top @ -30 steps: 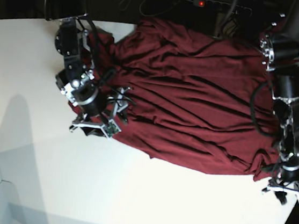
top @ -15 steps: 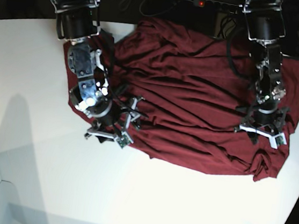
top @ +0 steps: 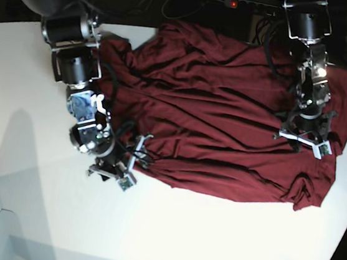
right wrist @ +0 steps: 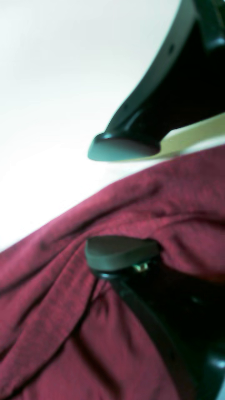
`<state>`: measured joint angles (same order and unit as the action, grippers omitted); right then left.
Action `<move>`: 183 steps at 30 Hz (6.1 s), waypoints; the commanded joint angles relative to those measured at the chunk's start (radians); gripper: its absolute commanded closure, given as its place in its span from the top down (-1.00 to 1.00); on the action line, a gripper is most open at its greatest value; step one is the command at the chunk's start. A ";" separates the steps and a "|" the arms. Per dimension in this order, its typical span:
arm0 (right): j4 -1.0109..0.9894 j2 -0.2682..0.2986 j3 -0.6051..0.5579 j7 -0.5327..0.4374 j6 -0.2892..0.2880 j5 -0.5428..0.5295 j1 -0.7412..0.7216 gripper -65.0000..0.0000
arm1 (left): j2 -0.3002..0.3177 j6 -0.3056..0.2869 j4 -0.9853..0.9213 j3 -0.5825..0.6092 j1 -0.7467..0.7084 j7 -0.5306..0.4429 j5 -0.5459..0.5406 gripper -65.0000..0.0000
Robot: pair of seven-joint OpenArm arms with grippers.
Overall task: Layout the t-shirt on the table in an organized manner, then fold the t-shirt properly
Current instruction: 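Release the shirt and reposition both grippers along its side edges, then grasp the shirt's side edges with both grippers and pull outward, then spread the shirt wider with both grippers, pulling its sides apart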
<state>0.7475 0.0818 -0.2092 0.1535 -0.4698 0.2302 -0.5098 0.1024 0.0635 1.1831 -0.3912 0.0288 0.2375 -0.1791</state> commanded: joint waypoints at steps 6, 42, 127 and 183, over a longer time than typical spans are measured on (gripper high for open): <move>-0.170 0.048 0.093 -0.056 0.210 0.027 -0.143 0.17 | 0.029 0.002 -0.068 0.004 0.021 0.000 -0.001 -0.15; -0.173 -0.055 0.189 -0.067 0.162 0.027 -0.148 0.17 | 0.055 0.002 -0.121 -0.005 0.087 0.001 -0.003 -0.15; 0.700 -0.044 0.256 0.097 0.185 0.030 0.524 0.16 | 0.099 0.009 -0.553 0.122 0.629 -0.183 -0.006 -1.00; -0.177 0.098 0.296 -0.021 0.052 0.025 -0.079 -1.00 | 0.105 0.002 -0.808 0.113 0.596 -0.316 0.000 -0.56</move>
<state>0.5678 0.1658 0.0849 0.0933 -0.4267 0.2291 -0.5709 0.2054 0.0765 0.3592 -0.2790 0.5865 -0.0826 -0.1791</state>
